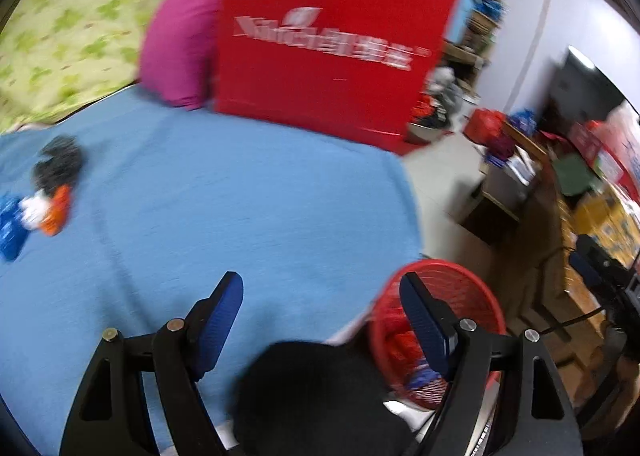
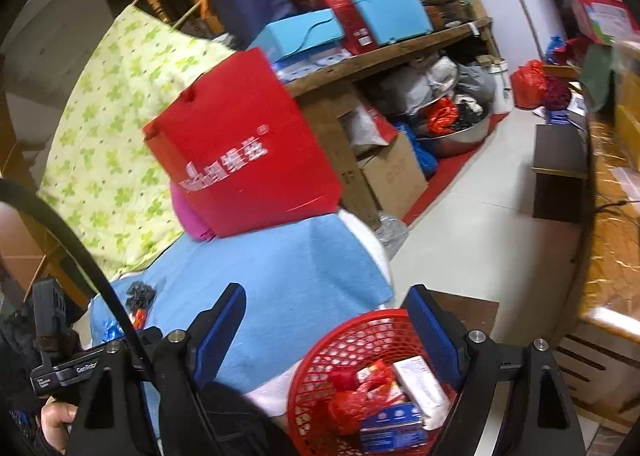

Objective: Collect trash
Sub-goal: 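Return both tools to the blue, black, white and orange bags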

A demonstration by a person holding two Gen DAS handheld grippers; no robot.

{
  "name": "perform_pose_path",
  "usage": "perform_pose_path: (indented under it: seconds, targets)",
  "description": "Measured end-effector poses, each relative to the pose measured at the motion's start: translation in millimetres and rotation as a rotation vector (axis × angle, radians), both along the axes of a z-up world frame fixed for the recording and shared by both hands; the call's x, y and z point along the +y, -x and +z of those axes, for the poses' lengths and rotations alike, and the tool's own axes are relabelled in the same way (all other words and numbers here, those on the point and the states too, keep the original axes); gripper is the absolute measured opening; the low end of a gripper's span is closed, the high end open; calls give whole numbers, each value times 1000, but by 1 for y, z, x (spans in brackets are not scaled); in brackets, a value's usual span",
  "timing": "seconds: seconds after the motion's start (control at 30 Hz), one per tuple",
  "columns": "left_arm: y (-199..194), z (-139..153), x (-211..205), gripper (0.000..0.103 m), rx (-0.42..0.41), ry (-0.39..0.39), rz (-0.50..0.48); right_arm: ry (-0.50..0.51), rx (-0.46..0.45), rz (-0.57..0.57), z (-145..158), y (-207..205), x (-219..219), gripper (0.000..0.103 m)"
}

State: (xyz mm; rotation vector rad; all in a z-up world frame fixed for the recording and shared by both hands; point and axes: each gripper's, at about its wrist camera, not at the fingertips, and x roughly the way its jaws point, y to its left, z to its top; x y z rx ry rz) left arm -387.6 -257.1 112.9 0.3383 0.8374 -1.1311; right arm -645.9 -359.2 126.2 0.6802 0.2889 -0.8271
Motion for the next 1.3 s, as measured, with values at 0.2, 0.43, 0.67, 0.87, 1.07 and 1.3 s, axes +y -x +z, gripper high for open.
perform_pose_path:
  seconds: [0.2, 0.43, 0.67, 0.87, 1.07, 1.3]
  targets:
    - [-61, -12, 63, 81, 3, 3, 160, 17, 35, 128, 8, -61, 18, 86]
    - [-132, -22, 134, 81, 9, 8, 376, 62, 63, 321, 22, -153, 49, 86]
    - [-193, -28, 188, 81, -89, -3, 610, 92, 106, 526, 24, -250, 89, 86]
    - [-234, -52, 227, 81, -179, -49, 794, 38, 180, 673, 2, -324, 121, 86]
    - [-256, -57, 247, 81, -115, -8, 895, -39, 279, 761, -30, -388, 134, 86]
    - [-260, -59, 254, 81, -72, 15, 924, -59, 396, 845, -61, -470, 144, 86]
